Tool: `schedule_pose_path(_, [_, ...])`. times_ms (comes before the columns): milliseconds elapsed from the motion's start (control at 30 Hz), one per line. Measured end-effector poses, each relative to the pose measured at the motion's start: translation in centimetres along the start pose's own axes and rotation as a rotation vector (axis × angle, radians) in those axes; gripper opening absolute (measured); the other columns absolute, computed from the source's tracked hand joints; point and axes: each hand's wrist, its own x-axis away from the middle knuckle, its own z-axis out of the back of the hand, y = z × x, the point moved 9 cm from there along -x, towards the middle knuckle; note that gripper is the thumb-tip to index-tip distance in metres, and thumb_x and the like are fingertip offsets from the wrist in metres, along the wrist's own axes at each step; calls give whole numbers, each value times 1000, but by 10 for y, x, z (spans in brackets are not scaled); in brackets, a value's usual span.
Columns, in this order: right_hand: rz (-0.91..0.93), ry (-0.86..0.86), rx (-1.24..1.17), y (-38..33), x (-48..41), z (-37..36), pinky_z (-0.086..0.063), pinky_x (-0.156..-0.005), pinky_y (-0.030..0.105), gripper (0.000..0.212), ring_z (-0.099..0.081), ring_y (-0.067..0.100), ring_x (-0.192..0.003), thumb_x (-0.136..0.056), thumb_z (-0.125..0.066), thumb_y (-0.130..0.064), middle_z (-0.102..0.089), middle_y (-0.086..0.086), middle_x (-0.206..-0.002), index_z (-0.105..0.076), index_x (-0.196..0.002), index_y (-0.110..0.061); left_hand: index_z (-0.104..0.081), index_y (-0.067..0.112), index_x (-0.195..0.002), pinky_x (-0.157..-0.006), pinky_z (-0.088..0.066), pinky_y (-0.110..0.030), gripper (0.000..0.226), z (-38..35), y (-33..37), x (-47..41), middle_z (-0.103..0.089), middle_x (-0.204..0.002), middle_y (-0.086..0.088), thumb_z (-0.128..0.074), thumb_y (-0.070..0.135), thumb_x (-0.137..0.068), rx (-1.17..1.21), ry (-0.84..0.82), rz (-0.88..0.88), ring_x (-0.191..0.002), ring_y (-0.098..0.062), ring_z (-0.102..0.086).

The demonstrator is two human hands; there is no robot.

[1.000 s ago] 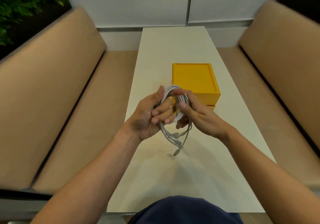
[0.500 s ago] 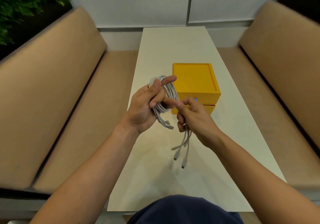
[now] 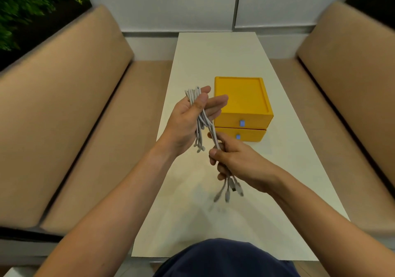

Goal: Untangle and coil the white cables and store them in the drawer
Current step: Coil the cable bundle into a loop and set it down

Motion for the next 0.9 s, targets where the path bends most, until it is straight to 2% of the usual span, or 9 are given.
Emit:
schedule_pose_path(133, [-82, -53, -60, 0, 11, -5, -60, -73, 50, 31, -53, 18, -55, -105, -52, -14, -63, 6, -85, -50, -134, -24, -32, 2, -151, -112, -48, -40, 43, 2, 0, -2, -72, -127, -11, -38, 20, -112, -179, 8, -31, -126, -26, -65])
schedule_pose_path(267, [-156, -62, -104, -7, 20, 3, -58, -64, 37, 21, -46, 15, -49, -108, -49, -19, -56, 6, -77, -59, -126, -19, -56, 9, -139, -118, -41, -44, 35, -3, 2, 4, -58, -143, 19, -47, 26, -110, -530, -62, -67, -129, -12, -62])
schedule_pose_path(300, [-164, -66, -110, -9, 22, 5, -57, -62, 36, 21, -45, 14, -49, -109, -48, -21, -53, 6, -75, -61, -125, -17, -63, 15, -133, -118, -41, -44, 31, -4, 3, 5, -50, -151, 17, -47, 28, -110, -608, -86, -81, -133, -8, -58])
schedule_pose_path(433, [-192, -84, -267, -14, 28, 10, -54, -55, 34, 28, -40, 15, -46, -109, -47, -24, -48, 6, -69, -65, -123, -8, -74, 25, -119, -106, -44, -18, 31, -14, 13, 10, -32, -162, 12, -46, 32, -110, -966, -176, -155, -146, 1, -37])
schedule_pose_path(533, [-217, -114, -331, -16, 30, 8, -54, -55, 34, 29, -44, 17, -45, -109, -47, -22, -50, 9, -68, -66, -121, -4, -76, 26, -110, -99, -43, -15, 31, -21, 17, 13, -35, -163, 9, -47, 33, -109, -1055, -201, -228, -133, 19, -39])
schedule_pose_path(600, [-221, -128, -317, -19, 32, 8, -54, -57, 36, 26, -47, 19, -45, -107, -50, -20, -51, 10, -67, -66, -118, -3, -75, 23, -111, -101, -45, -21, 29, -21, 15, 13, -45, -153, 16, -47, 33, -109, -1064, -212, -224, -126, 13, -51])
schedule_pose_path(667, [-231, -157, -341, -21, 34, 8, -55, -59, 37, 24, -49, 20, -46, -106, -51, -18, -52, 11, -67, -64, -121, -4, -66, 16, -127, -105, -48, -35, 31, -24, 11, 13, -67, -130, 16, -46, 33, -109, -1043, -250, -190, -122, -1, -63])
schedule_pose_path(767, [-242, -176, -260, -18, 36, 6, -58, -61, 39, 24, -50, 19, -49, -107, -48, -17, -53, 10, -69, -60, -124, -5, -37, 12, -156, -96, -53, -25, 50, -28, 6, 15, -79, -95, 7, -47, 29, -110, -1043, -280, -134, -100, -2, -72])
schedule_pose_path(900, [-151, -77, 196, -23, 31, 15, -57, -59, 35, 25, -48, 16, -51, -107, -42, -19, -53, 4, -75, -62, -118, -10, -42, 12, -150, -80, -47, -12, 45, -26, -4, 12, -75, -115, 0, -45, 31, -110, -1127, -283, -67, -89, -2, -67])
